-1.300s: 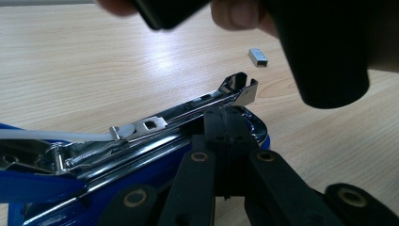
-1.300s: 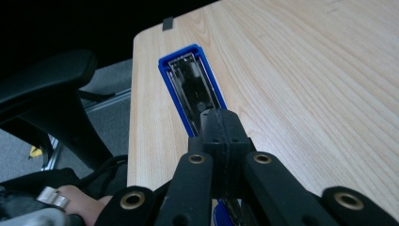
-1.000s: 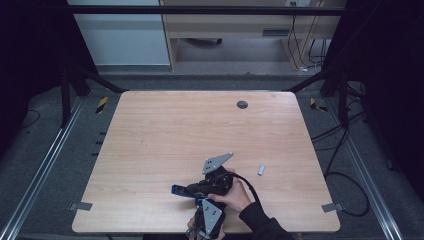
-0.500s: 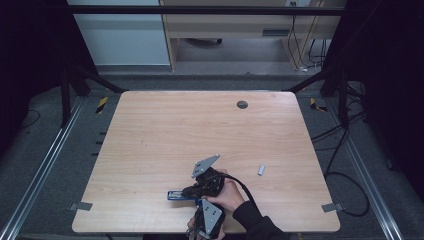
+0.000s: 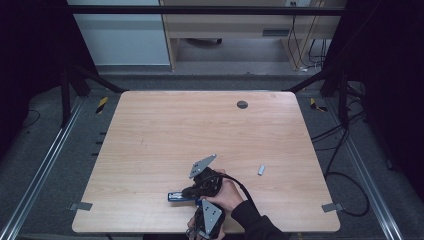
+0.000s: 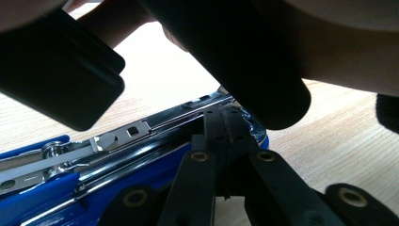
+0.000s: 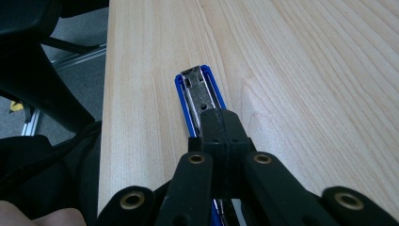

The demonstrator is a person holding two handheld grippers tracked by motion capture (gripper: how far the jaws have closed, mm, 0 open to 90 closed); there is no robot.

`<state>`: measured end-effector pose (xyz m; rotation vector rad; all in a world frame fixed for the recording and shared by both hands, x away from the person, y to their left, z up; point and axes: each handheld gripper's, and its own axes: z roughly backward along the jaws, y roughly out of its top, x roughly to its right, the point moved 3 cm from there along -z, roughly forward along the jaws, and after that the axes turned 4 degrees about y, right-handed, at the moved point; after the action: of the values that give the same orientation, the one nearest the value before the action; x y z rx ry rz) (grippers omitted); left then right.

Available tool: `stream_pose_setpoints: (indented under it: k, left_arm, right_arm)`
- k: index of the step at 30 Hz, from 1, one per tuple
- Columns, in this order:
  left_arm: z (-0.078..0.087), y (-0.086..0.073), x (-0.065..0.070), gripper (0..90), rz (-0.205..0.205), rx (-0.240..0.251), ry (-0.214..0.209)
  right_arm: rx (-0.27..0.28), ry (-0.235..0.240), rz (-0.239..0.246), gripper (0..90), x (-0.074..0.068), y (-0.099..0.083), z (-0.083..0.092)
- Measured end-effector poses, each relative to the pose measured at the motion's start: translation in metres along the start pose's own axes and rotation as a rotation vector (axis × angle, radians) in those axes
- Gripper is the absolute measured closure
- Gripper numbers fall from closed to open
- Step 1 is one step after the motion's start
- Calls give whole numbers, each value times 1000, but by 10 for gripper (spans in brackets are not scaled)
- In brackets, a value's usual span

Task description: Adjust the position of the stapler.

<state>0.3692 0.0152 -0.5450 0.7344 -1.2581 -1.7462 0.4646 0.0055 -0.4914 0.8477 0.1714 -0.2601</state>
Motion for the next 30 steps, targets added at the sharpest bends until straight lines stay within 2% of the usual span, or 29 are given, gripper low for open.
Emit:
stream_pose_setpoints:
  k: [7, 12, 16, 19, 22, 24, 26, 30]
  left_arm:
    - [0, 0, 0, 900, 4, 3, -2]
    - [0, 0, -1, 899, 9, 1, -7]
    - [1, 2, -3, 898, 12, -11, -16]
    - [4, 6, -7, 860, 20, -5, -30]
    - [8, 15, -13, 843, 15, 2, -36]
    - [10, 22, -18, 828, 11, 7, -42]
    - [12, 30, -24, 812, 13, 13, -52]
    - [14, 44, -33, 773, -13, 9, -63]
  right_arm:
    - [22, 4, 8, 900, -3, 1, 2]
    - [76, -11, 8, 900, -1, 1, 11]
    - [129, -50, 0, 900, 1, 1, 25]
    - [170, -87, -13, 900, 3, 0, 35]
    - [212, -124, -25, 900, 4, -2, 48]
    - [243, -151, -33, 848, 5, -3, 57]
    - [258, -177, -35, 857, 7, -5, 66]
    - [288, -216, -41, 822, 7, -8, 78]
